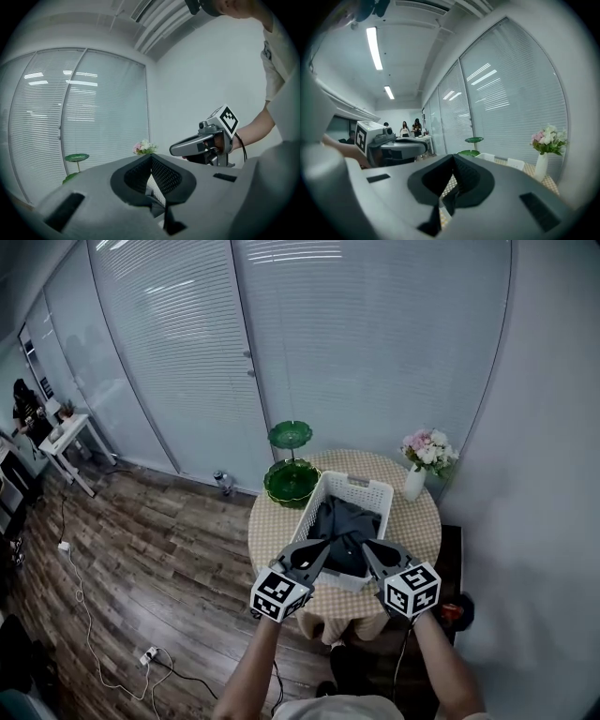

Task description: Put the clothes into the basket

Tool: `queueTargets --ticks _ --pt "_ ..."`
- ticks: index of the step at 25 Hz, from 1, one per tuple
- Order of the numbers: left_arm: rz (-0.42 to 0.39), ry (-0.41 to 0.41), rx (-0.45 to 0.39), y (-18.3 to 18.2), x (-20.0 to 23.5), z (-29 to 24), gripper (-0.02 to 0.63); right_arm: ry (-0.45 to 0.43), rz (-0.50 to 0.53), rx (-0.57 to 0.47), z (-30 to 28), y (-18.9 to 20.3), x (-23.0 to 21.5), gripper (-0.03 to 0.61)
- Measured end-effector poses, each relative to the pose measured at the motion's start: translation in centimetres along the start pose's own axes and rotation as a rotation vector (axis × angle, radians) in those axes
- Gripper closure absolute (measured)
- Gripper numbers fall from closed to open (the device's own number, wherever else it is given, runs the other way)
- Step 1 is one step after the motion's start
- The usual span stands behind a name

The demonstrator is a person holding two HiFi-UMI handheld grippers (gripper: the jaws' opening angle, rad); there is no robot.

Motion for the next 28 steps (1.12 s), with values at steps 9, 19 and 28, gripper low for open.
queueTargets --ticks 9,19,28 --pt "0.022 -0.007 -0.018 0.0 -1.9 1.8 0.600 0.065 -0.011 -0.018 3.5 2.2 1.3 0.557" --pt "0.016 0.011 -0.014 0.2 -3.5 2.0 0.600 0.092 0.016 -0.013 5.2 1.9 1.8 0.557" --pt "0.022 0.032 -0.007 0.7 -4.5 2.7 0.600 0.096 0.044 0.009 5.5 2.3 2.8 0.557"
Point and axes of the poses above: the fingertips, and each gripper's own axes: z backward along the fingers, x to its left, y out of its underside, the point moved 7 cm from there along z, backward along the fingers, and after that the axes turned 8 degrees about -y, right-handed, at the moved point
